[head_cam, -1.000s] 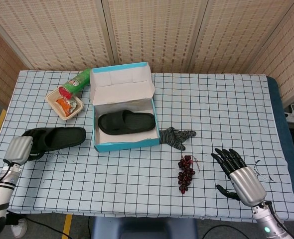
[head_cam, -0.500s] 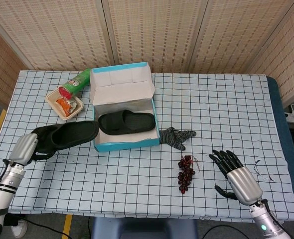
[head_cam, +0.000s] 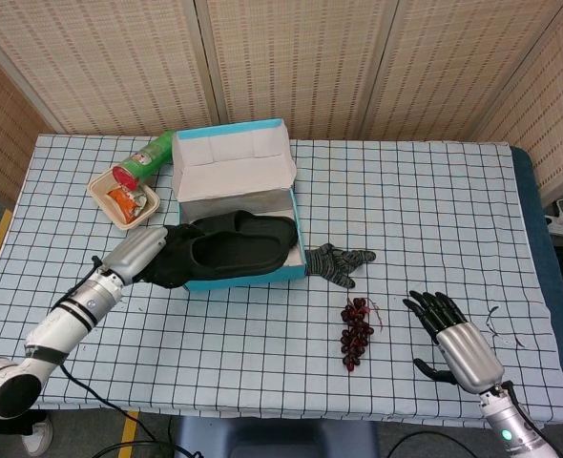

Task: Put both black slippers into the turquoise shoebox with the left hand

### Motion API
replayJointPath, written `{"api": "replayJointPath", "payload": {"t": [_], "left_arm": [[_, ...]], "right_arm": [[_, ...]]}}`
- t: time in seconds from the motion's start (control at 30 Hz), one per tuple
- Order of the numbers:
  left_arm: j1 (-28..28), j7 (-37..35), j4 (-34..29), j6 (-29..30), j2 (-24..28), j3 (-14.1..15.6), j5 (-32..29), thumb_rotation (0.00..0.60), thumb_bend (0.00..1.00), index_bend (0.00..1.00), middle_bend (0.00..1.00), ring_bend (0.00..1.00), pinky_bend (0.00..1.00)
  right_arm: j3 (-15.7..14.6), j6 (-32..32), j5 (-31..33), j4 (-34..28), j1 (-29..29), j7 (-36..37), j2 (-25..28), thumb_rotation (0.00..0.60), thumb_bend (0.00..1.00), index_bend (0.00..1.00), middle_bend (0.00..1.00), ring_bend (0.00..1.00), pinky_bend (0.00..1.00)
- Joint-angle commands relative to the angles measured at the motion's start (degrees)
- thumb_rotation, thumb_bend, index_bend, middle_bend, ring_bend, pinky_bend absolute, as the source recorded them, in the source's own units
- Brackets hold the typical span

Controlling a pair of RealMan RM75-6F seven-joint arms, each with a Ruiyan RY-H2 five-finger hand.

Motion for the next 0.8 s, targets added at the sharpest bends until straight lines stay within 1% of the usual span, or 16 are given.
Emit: {"api": "replayJointPath", "payload": {"t": [0.03,0.23,0.33,0.4,0.5,0.67,0.8], "left_arm": [[-11.7,0.9,5.4,-12.3,-0.8,0.4,-12.7,0.600,0.80,0.74,0.82,0.70,0.73],[-21.7,-0.3,13.7,-18.9,-5.1,5.5,-20.2,0.600,0.80,0.74,0.82,0.71,0.74],[-25.6,-2.2,19.1,-22.5,-8.0,7.6,-22.4,0.600,0.79,0.73,0.82,0.71,0.74],[-28.2,-3.3,22.7,-24.7,-9.7,9.7,-23.4,0.600,0.79,0.73,0.82,0.71,0.74],[-31.5,-6.1,27.6,-30.4,-11.4,12.5,-24.7,0.600,0.79,0.73,0.82,0.71,0.74],[-34.5,-10.6,35.8,-38.4,-14.9,16.1,-23.5,0.600,0.79,0.73,0.82,0.71,0.74],[-35.4,-12.8,40.9,-42.0,-17.3,18.0,-20.5,0.600,0.79,0.73,0.82,0.71,0.74]], "right_arm": [[0.0,0.1,0.7,0.7,-0.2,0.7,-0.1,0.600,0.16,0.00,0.00,0.00,0.00],[0.4,-0.2,2.1,2.1,-0.1,2.0,-0.4,0.600,0.16,0.00,0.00,0.00,0.00],[0.4,-0.9,2.5,2.6,0.1,2.3,-0.8,0.600,0.16,0.00,0.00,0.00,0.00],[0.4,-1.1,2.9,3.0,0.1,2.5,-0.9,0.600,0.16,0.00,0.00,0.00,0.00],[0.6,-1.0,3.6,3.5,0.0,2.8,-1.1,0.600,0.16,0.00,0.00,0.00,0.00],[0.8,-1.4,4.2,4.1,0.2,3.0,-1.3,0.600,0.16,0.00,0.00,0.00,0.00],[0.9,-1.7,4.4,4.5,0.4,3.1,-1.6,0.600,0.16,0.00,0.00,0.00,0.00]]}}
